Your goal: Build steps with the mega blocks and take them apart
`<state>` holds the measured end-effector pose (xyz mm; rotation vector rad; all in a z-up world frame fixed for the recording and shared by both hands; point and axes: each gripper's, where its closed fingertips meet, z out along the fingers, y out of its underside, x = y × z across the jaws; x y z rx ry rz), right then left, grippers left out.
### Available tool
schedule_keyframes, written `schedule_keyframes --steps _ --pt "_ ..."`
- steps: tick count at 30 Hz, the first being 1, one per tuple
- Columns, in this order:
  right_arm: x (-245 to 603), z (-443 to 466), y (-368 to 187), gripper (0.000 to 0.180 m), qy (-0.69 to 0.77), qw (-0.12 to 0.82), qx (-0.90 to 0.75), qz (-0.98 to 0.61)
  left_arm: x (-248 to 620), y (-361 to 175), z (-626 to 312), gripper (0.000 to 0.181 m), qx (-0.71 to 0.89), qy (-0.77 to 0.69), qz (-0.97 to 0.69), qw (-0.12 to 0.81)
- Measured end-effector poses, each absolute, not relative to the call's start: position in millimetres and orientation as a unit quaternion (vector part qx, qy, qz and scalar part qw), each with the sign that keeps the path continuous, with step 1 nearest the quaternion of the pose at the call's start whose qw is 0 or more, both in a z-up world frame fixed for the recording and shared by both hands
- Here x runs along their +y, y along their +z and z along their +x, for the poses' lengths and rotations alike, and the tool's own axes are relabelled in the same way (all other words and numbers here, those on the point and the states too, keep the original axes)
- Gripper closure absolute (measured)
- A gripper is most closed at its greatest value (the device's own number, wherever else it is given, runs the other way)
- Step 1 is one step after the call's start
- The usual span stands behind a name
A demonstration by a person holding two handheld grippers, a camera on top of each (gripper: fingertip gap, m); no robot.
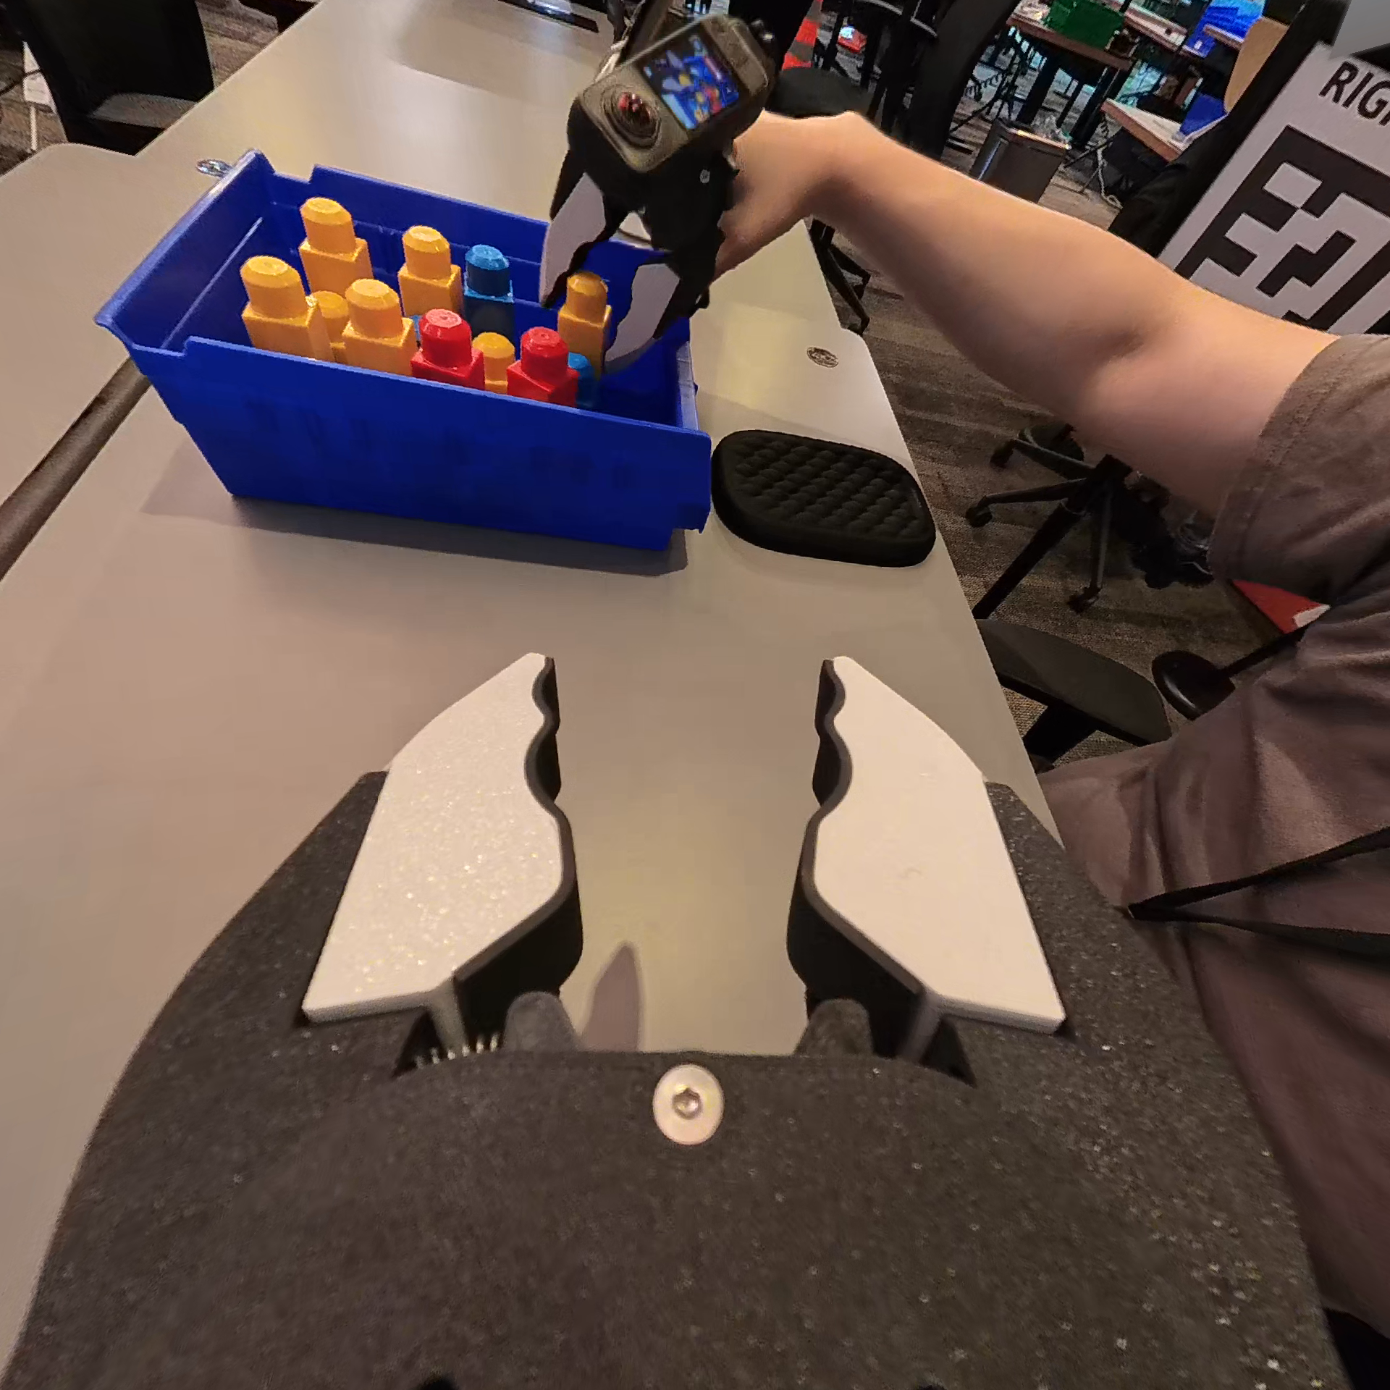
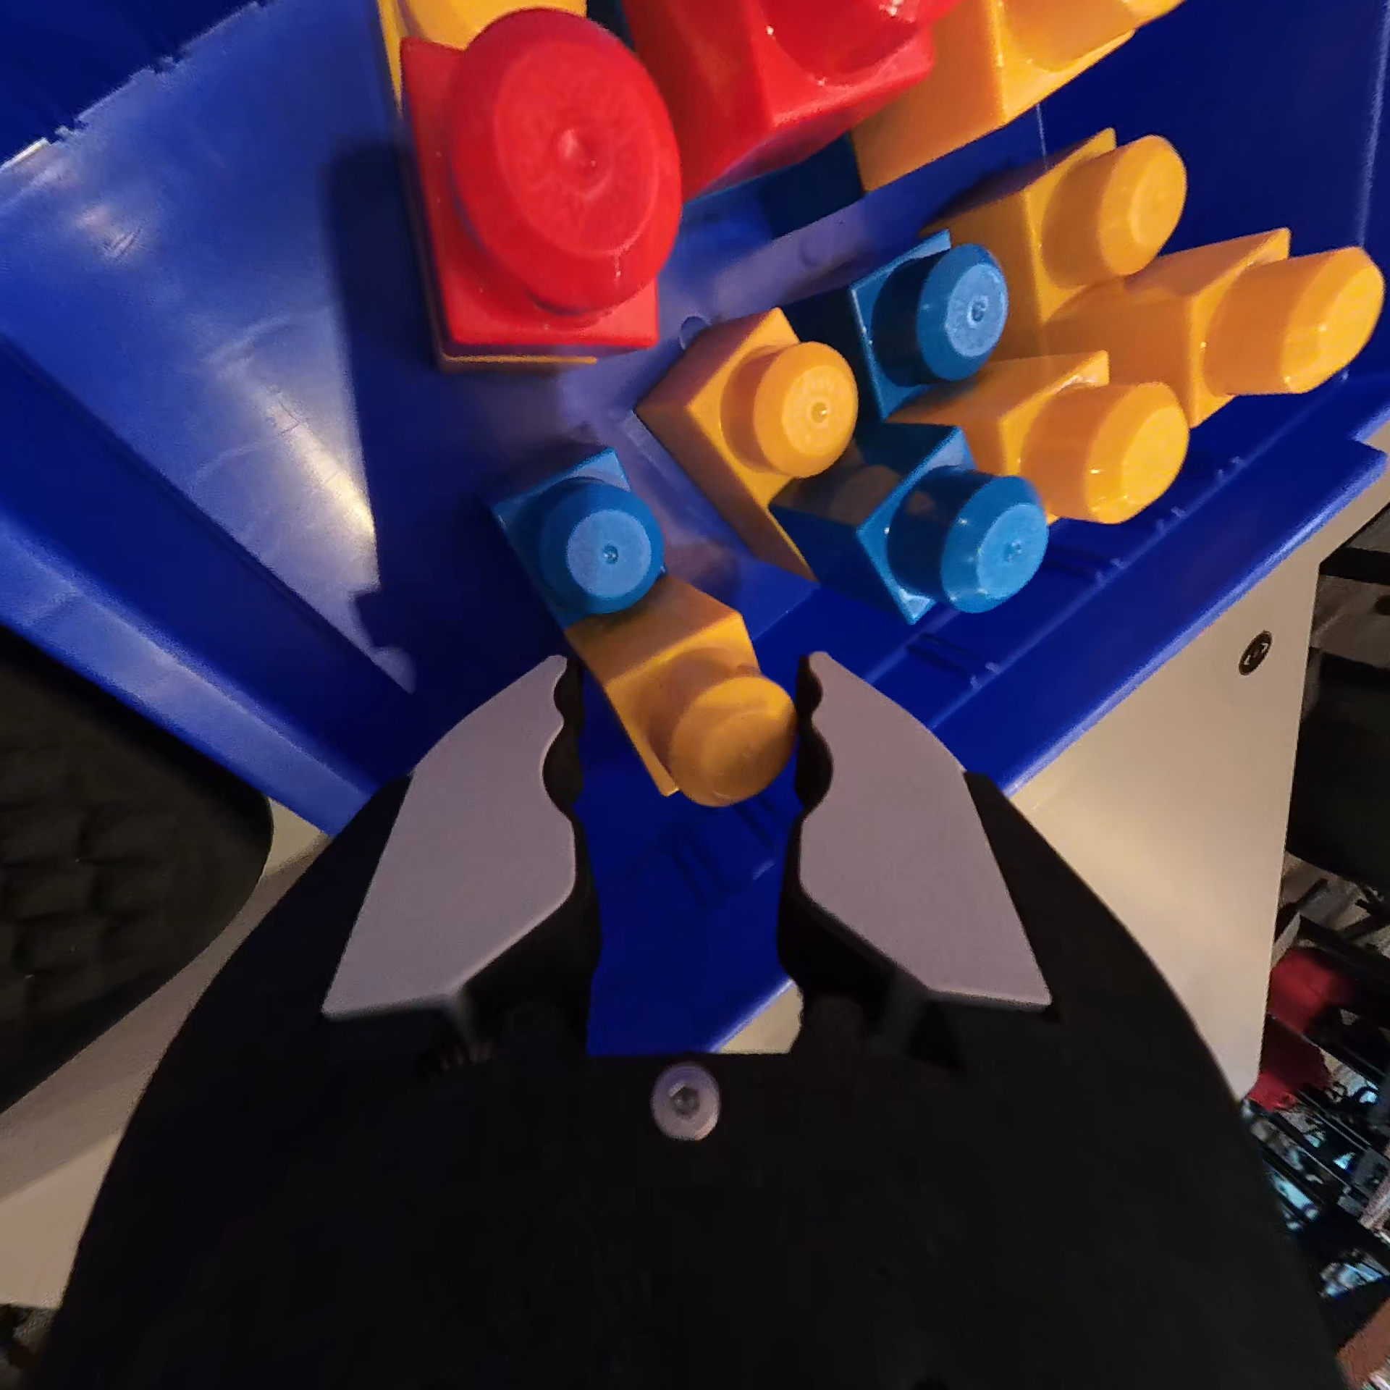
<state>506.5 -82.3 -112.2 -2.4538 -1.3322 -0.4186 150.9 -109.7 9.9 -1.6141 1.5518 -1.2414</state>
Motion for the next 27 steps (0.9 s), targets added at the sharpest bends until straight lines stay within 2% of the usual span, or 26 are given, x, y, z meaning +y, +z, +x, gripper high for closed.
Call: schedule_keyframes --steps 4,7,12,16,19,23,27 --pt "-71 507 -112 0.122 -0.177 0.169 -0.477 -0.844 -100 9 147 0.115 0.579 -0.443 -0.613 0.304" --pt "-65 505 -105 0.122 -0.192 0.188 -0.481 -0.834 -74 16 139 0.117 0.553 -0.395 -0.636 0.366" --pt "-65 492 -73 0.122 -0.196 0.265 -0.471 -0.818 -3 35 92 0.118 0.472 -0.157 -0.692 0.523" --pt "-65 474 -19 0.122 -0.204 0.364 -0.438 -0.796 24 53 52 0.126 0.374 -0.042 -0.721 0.582" --pt "-66 438 42 0.113 -0.189 0.482 -0.386 -0.764 30 55 39 0.124 0.323 -0.055 -0.746 0.580" --pt "-81 358 116 0.111 -0.122 0.648 -0.367 -0.656 39 57 21 0.120 0.283 -0.045 -0.759 0.584" --pt "-78 301 135 0.105 -0.059 0.695 -0.338 -0.631 44 62 6 0.117 0.254 -0.026 -0.762 0.596"
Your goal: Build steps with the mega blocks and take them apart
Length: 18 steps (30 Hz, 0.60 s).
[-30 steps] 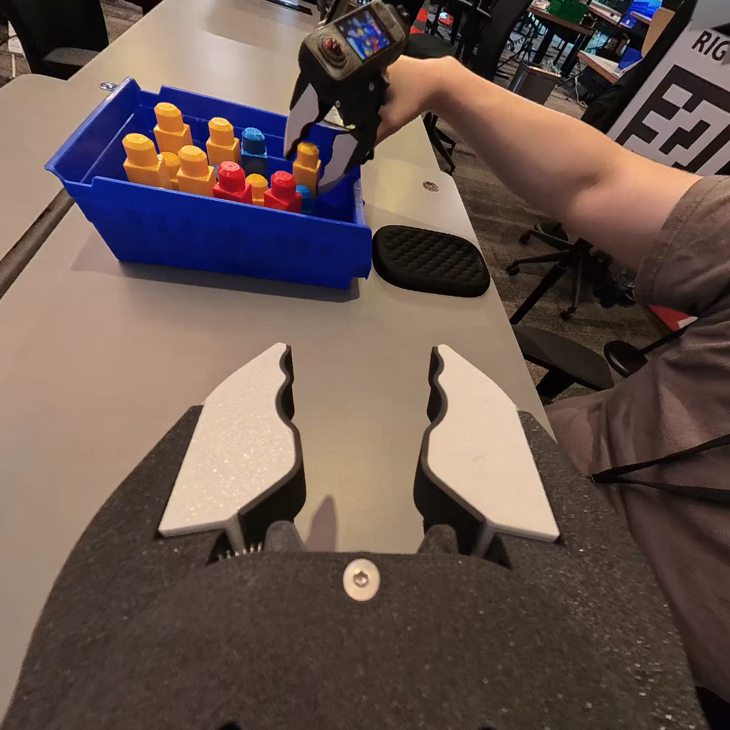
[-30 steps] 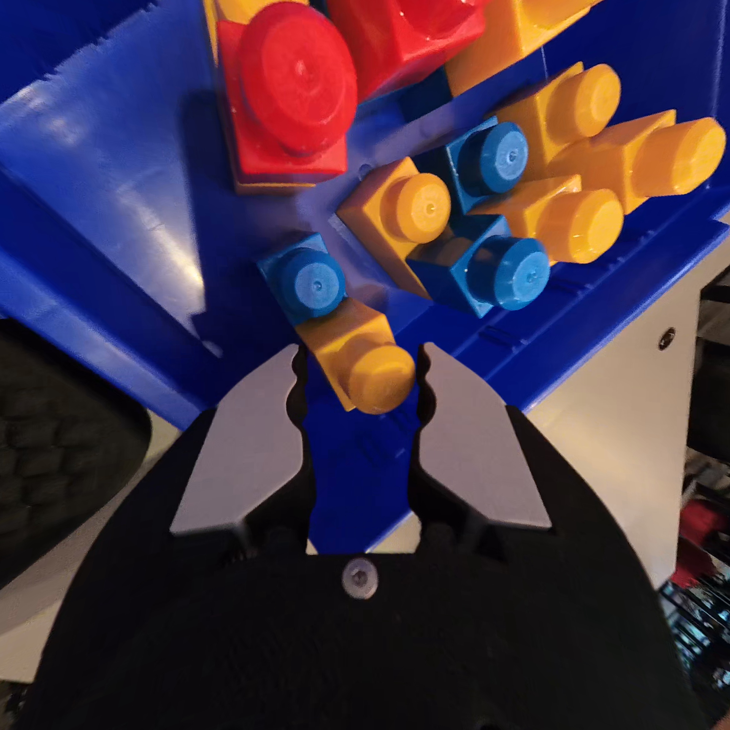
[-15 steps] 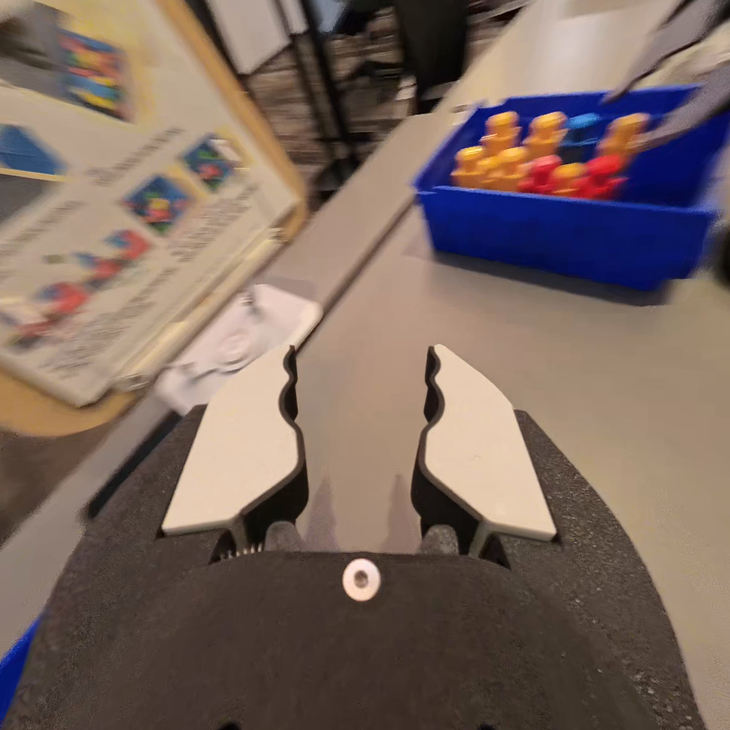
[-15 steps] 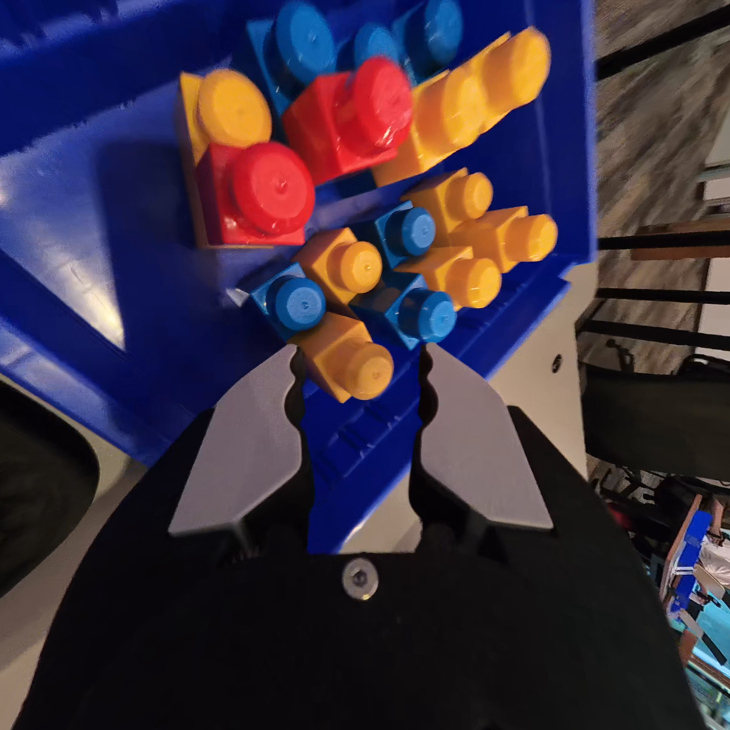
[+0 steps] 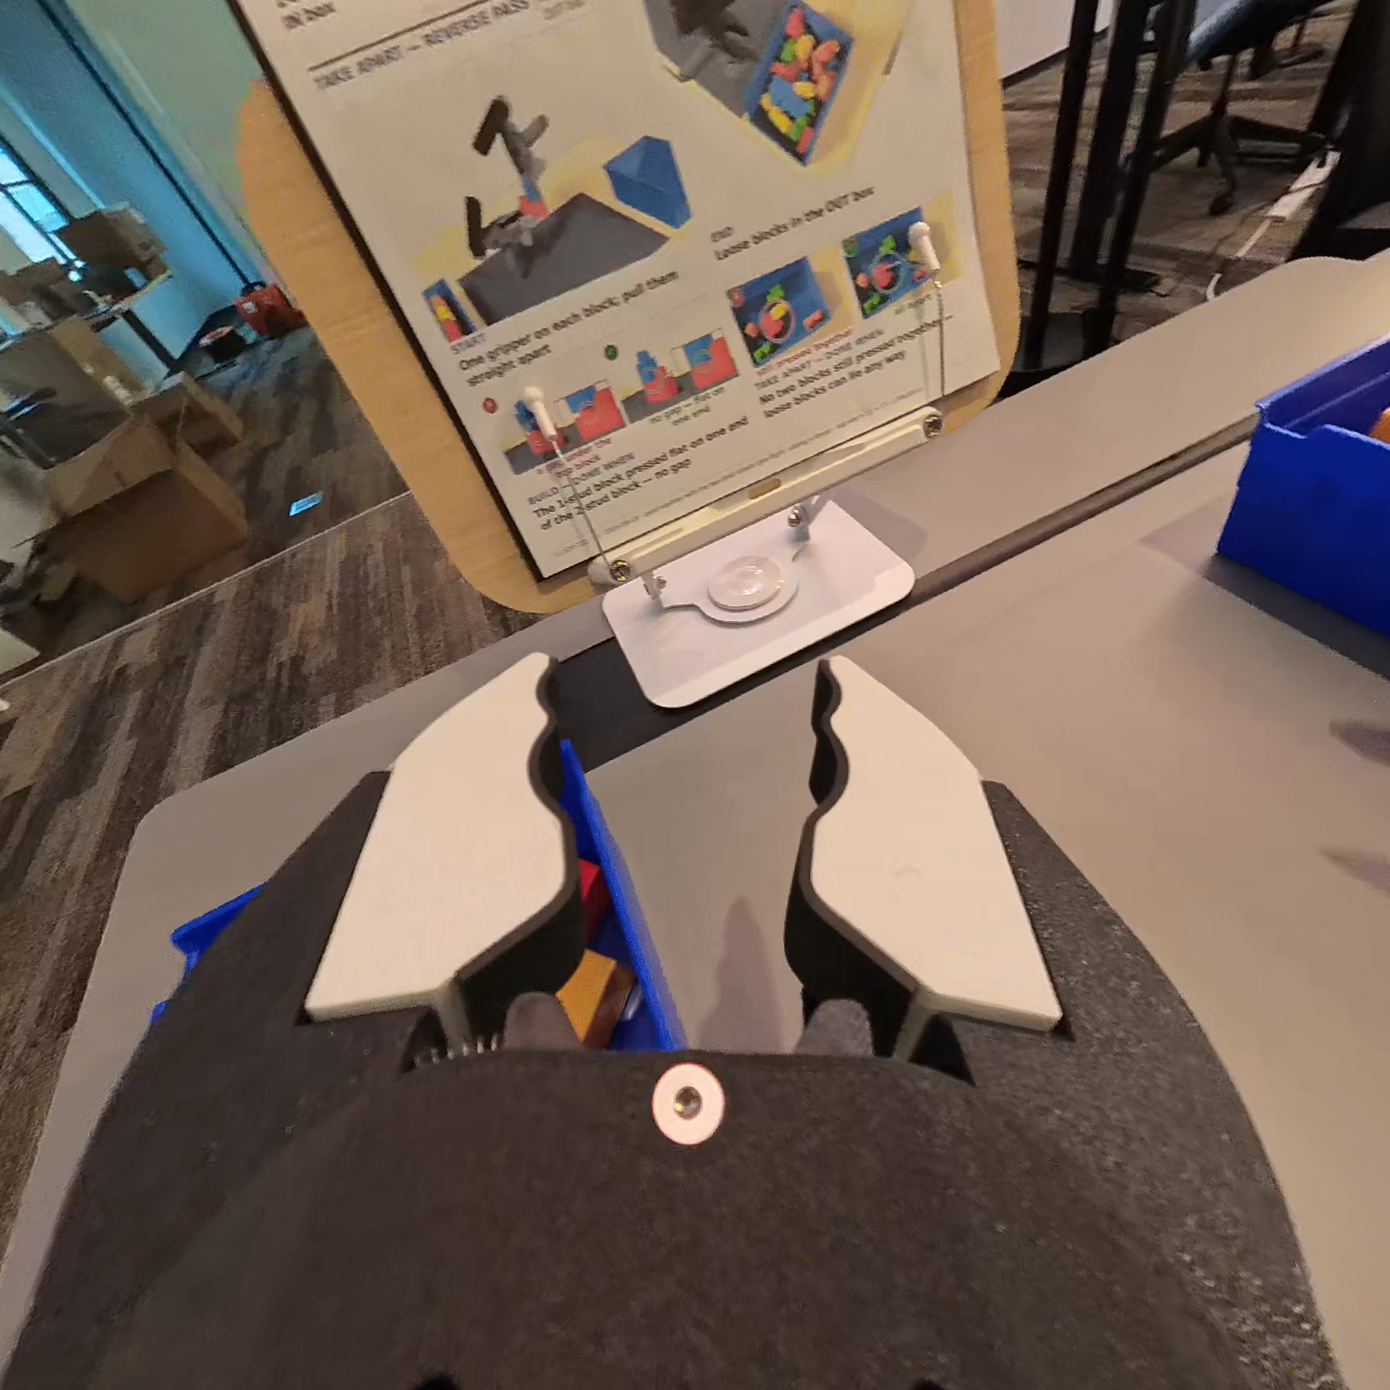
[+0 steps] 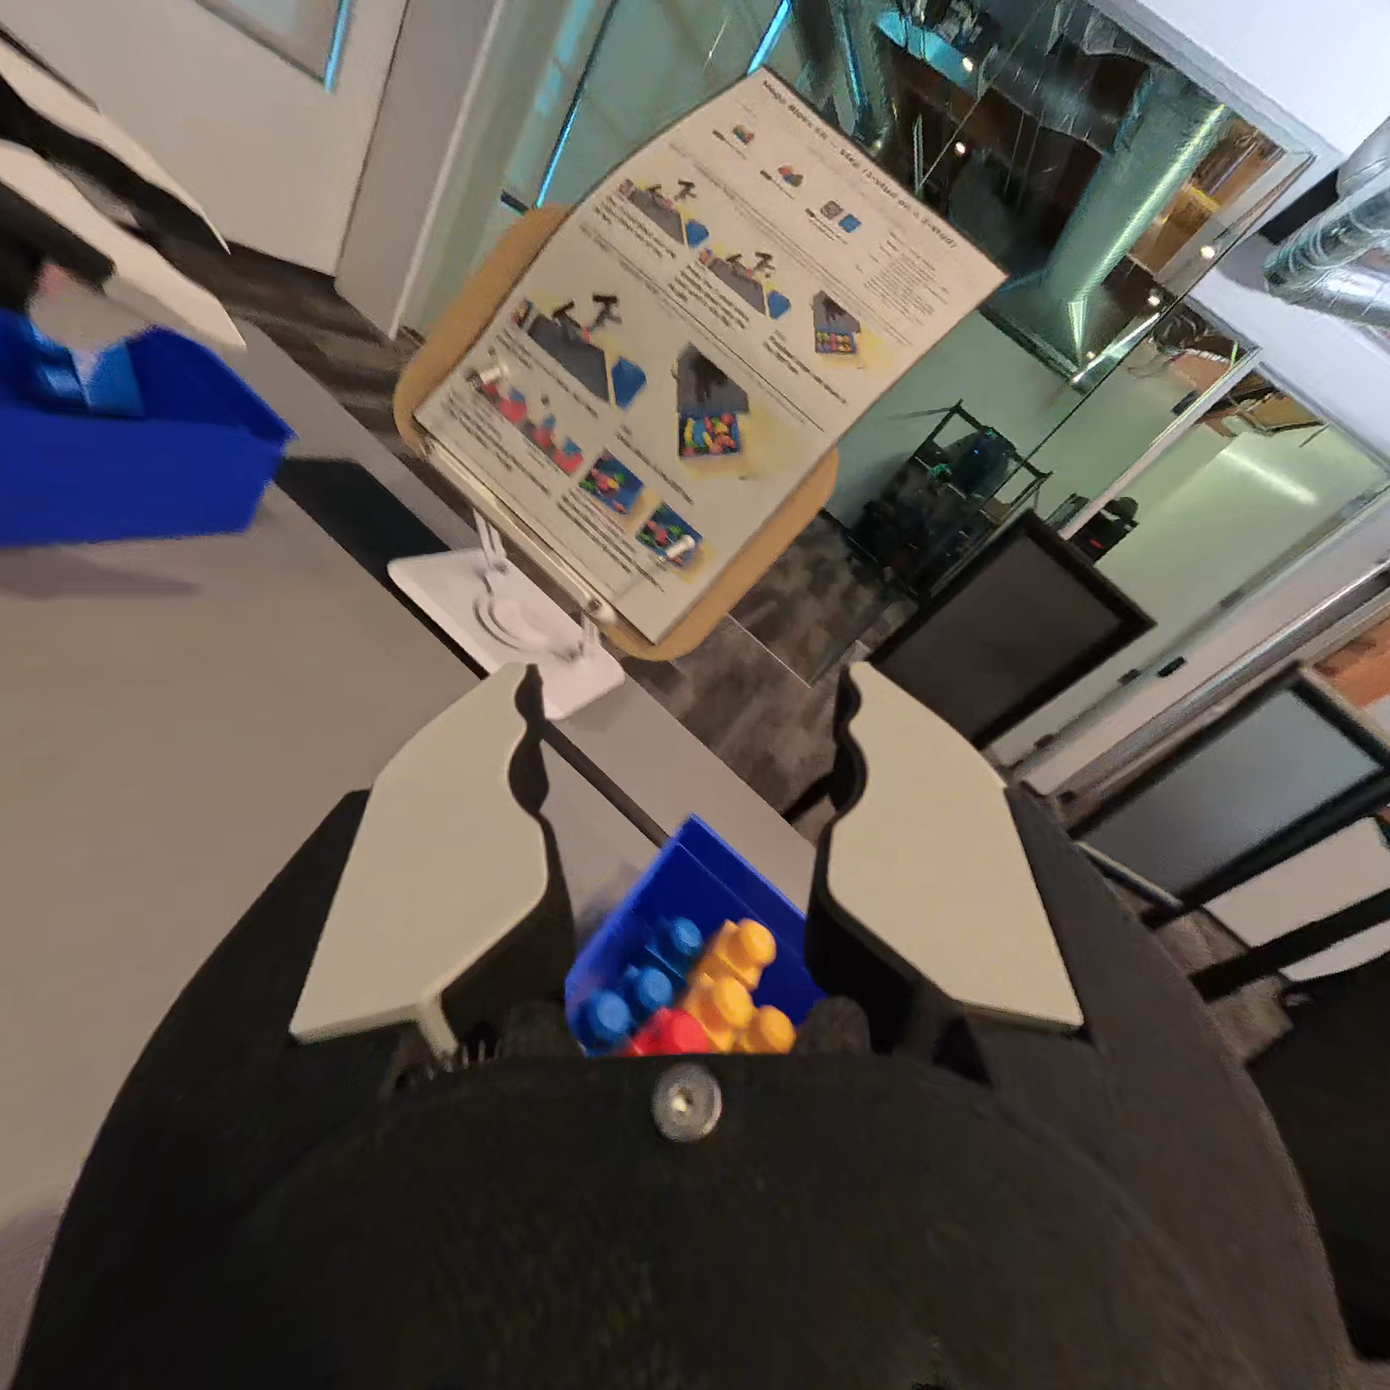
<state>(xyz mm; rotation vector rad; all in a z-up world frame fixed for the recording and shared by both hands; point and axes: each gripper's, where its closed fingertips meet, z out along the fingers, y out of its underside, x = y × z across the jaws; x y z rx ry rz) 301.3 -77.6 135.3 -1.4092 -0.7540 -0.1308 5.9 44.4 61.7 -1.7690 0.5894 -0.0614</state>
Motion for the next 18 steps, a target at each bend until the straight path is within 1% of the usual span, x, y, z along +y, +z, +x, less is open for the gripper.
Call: schedule_keyframes --steps 6,8,10,12,14,16,18 --pt "-60 232 141 0.106 0.048 0.724 -0.333 -0.603 52 62 -15 0.115 0.246 -0.012 -0.771 0.587" --pt "-55 218 145 0.106 0.065 0.727 -0.335 -0.596 58 62 -46 0.119 0.238 0.020 -0.788 0.568" --pt "-50 209 148 0.106 0.070 0.729 -0.336 -0.592 63 56 -90 0.119 0.211 0.037 -0.817 0.536" --pt "-45 204 149 0.106 0.086 0.728 -0.333 -0.594 63 45 -125 0.120 0.191 0.013 -0.844 0.501" --pt "-41 198 144 0.105 0.122 0.718 -0.330 -0.601 60 33 -148 0.125 0.180 -0.022 -0.863 0.471" --pt "-38 191 142 0.106 0.164 0.710 -0.330 -0.600 52 16 -152 0.124 0.183 -0.070 -0.882 0.428" --pt "-34 188 132 0.105 0.178 0.690 -0.343 -0.612 44 -2 -141 0.124 0.235 -0.105 -0.888 0.381"
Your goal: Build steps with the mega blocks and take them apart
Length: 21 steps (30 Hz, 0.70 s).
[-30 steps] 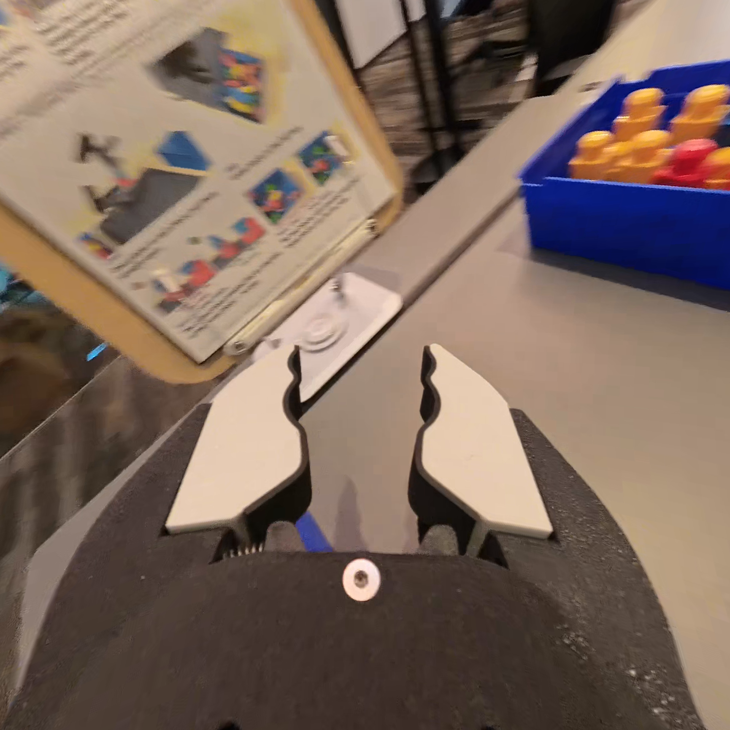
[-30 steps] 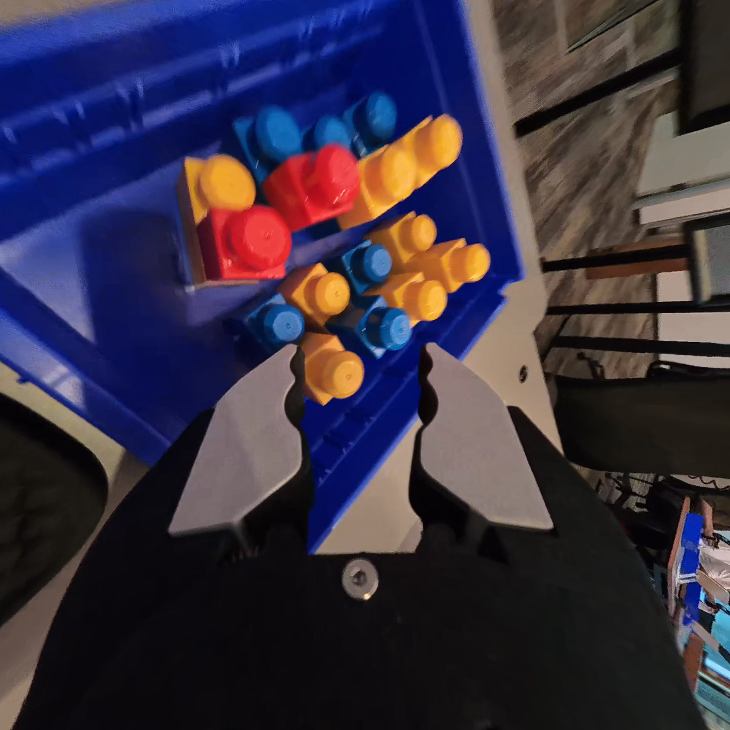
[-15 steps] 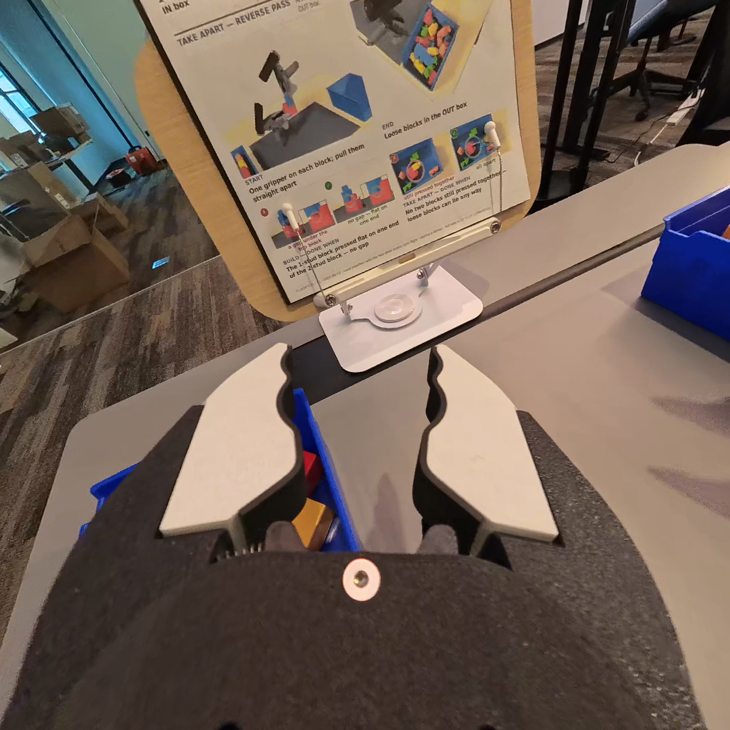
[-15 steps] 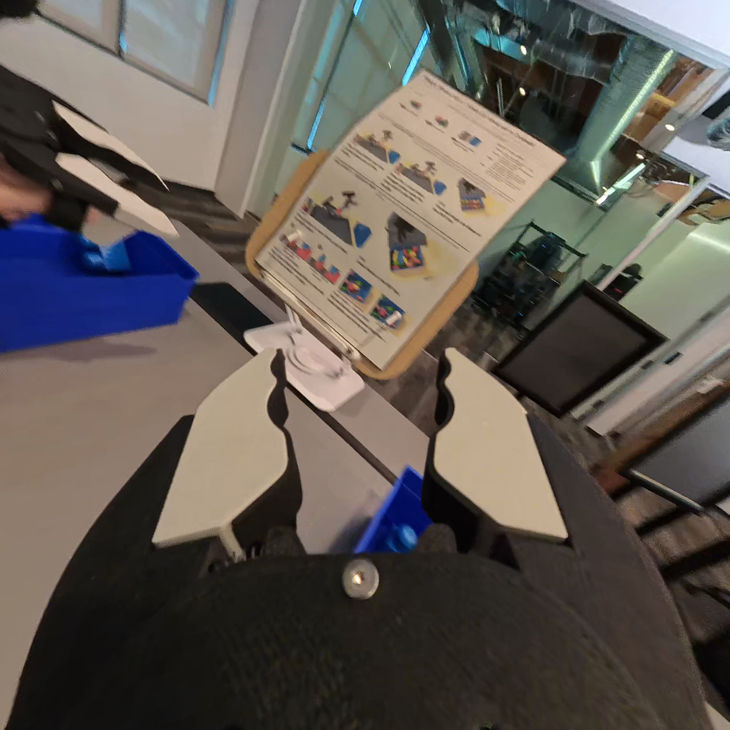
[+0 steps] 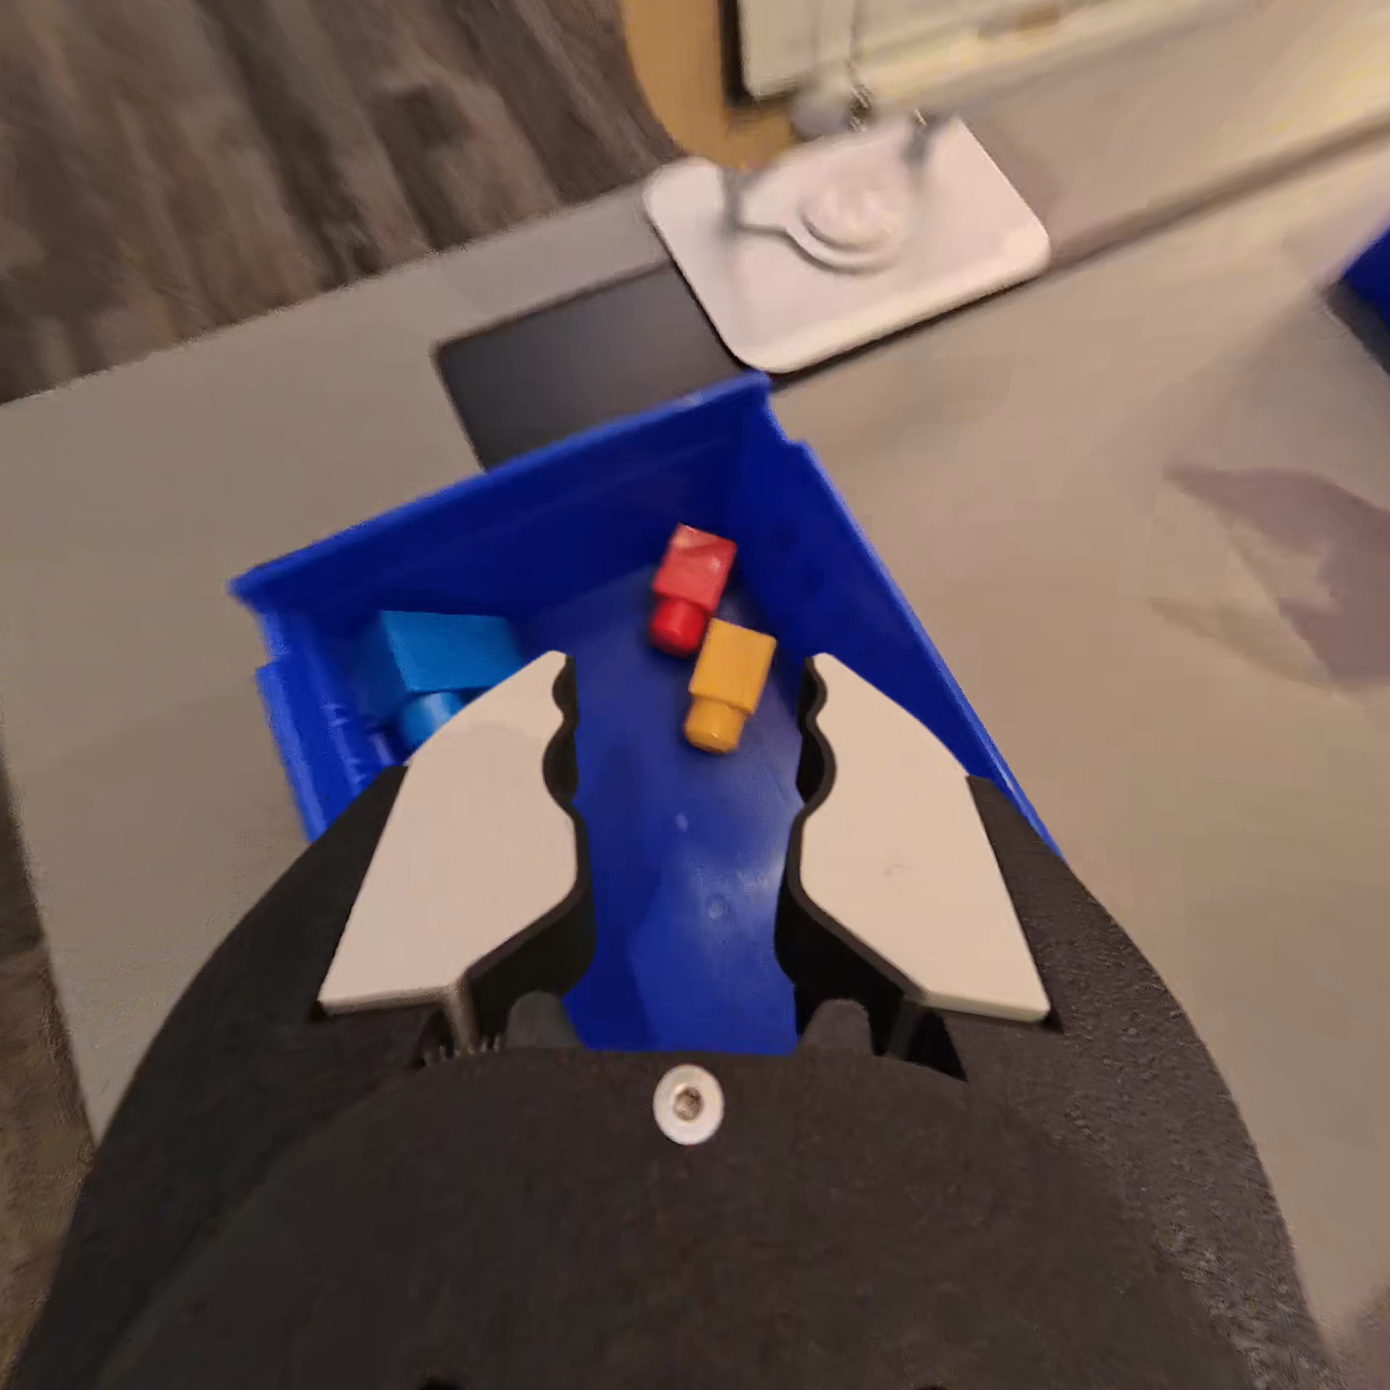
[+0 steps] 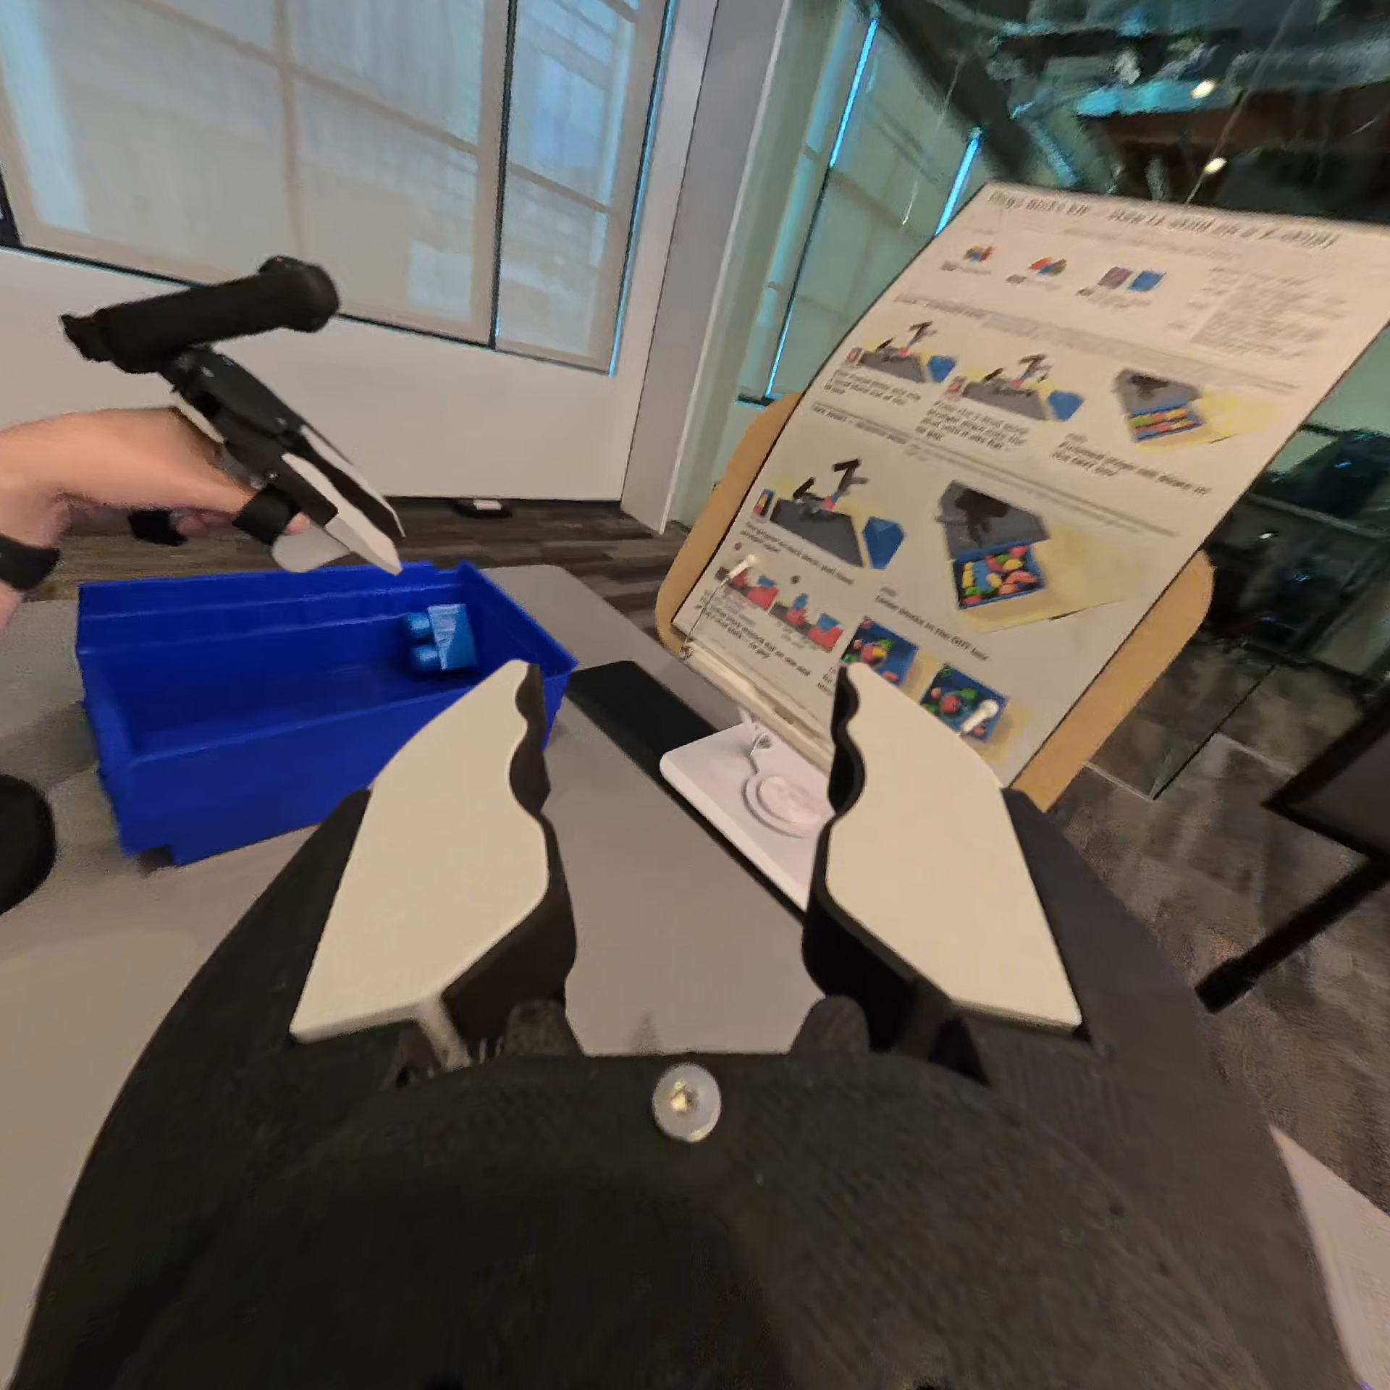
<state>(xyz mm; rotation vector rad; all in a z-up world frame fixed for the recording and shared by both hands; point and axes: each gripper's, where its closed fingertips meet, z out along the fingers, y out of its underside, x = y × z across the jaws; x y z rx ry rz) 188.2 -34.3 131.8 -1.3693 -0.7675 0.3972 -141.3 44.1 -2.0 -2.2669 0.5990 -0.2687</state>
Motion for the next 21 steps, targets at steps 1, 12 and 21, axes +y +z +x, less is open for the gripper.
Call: schedule_keyframes --steps 1,12,21 --pt "-32 190 126 0.105 0.170 0.682 -0.349 -0.620 43 -11 -135 0.120 0.259 -0.113 -0.887 0.366" --pt "-32 206 108 0.106 0.138 0.655 -0.385 -0.635 57 -127 -114 0.113 0.392 -0.103 -0.883 0.235" --pt "-26 210 95 0.106 0.123 0.637 -0.391 -0.652 54 -135 -118 0.144 0.407 -0.087 -0.886 0.204"
